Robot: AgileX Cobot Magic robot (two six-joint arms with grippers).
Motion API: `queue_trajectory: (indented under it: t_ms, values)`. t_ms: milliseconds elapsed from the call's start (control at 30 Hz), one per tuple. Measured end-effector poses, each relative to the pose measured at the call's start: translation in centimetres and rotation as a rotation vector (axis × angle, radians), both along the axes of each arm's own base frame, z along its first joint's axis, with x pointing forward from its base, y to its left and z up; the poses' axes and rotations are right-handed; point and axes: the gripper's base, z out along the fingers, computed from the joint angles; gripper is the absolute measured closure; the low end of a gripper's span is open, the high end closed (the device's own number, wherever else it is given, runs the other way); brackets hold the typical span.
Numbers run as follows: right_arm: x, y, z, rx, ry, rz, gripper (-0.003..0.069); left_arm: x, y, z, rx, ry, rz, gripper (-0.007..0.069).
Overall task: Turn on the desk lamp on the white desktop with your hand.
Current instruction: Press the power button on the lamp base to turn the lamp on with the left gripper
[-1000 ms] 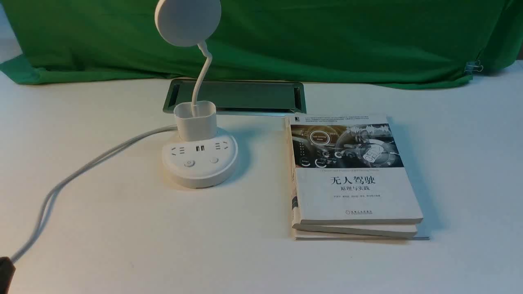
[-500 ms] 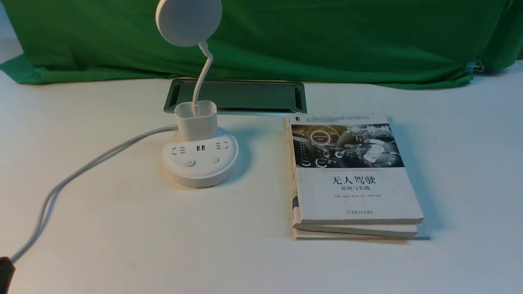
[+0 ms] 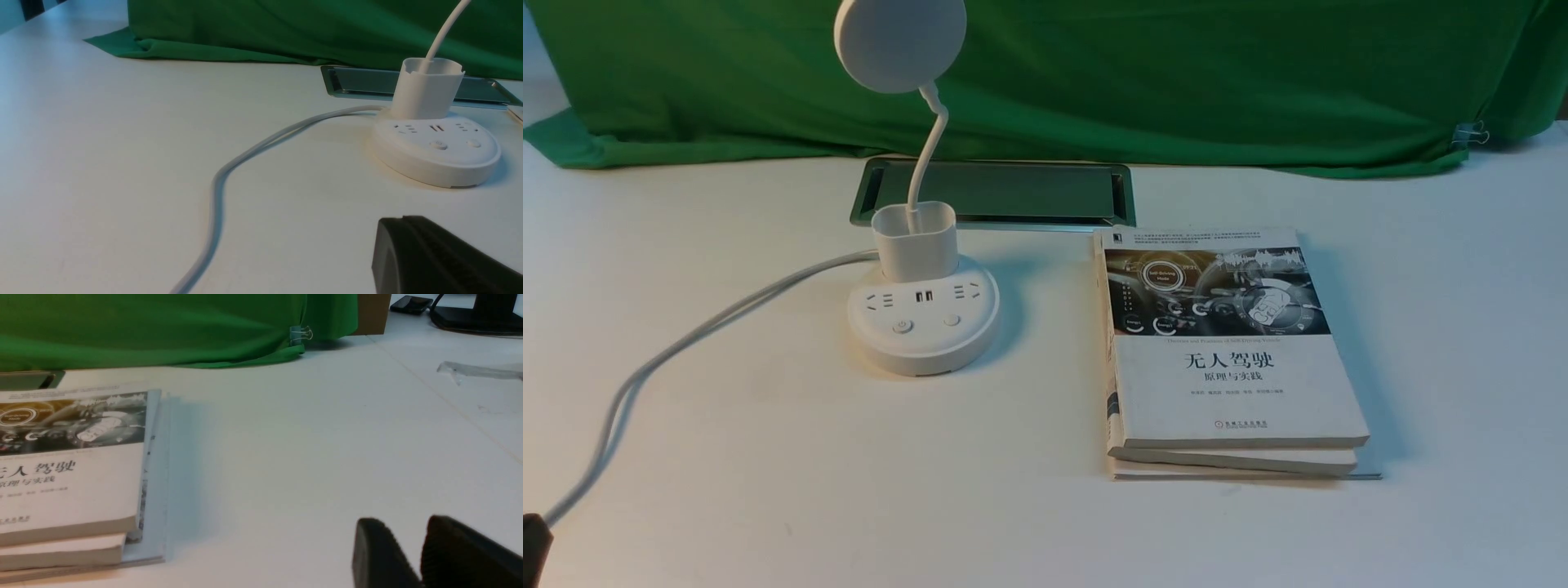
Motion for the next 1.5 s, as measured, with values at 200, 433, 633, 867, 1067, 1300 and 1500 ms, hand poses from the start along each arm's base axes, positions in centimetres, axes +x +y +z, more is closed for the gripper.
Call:
queue_trajectory:
  t_ms: [200, 433, 633, 867, 1067, 1300, 1500]
  values:
    - [0.0, 0.0, 0.0, 0.0, 0.0, 0.0, 0.0421, 0.0, 0.0, 0.1, 0.005, -0.013, 0.001, 0.0622]
    - [0.0, 0.0, 0.0, 0.0, 0.0, 0.0, 0.0421, 0.1, 0.1, 1.4, 0.004, -0.152, 0.007, 0.0622]
    - [0.0, 0.0, 0.0, 0.0, 0.0, 0.0, 0.0419, -0.7, 0.2, 5.2, -0.006, -0.588, 0.025, 0.0622]
    - [0.0, 0.0, 0.0, 0.0, 0.0, 0.0, 0.0419, -3.0, 0.4, 8.3, -0.091, -1.007, 0.01, 0.0622]
    - [0.0, 0.0, 0.0, 0.0, 0.0, 0.0, 0.0419, -4.4, -0.2, 11.7, -0.161, -1.096, -0.095, 0.0622]
    - [0.0, 0.0, 0.0, 0.0, 0.0, 0.0, 0.0419, -2.2, 0.2, 16.1, -0.138, -0.515, 0.008, 0.0622]
    - [0.0, 0.0, 0.0, 0.0, 0.0, 0.0, 0.0419, 3.4, 0.5, 12.2, -0.173, -0.021, 0.087, 0.0622]
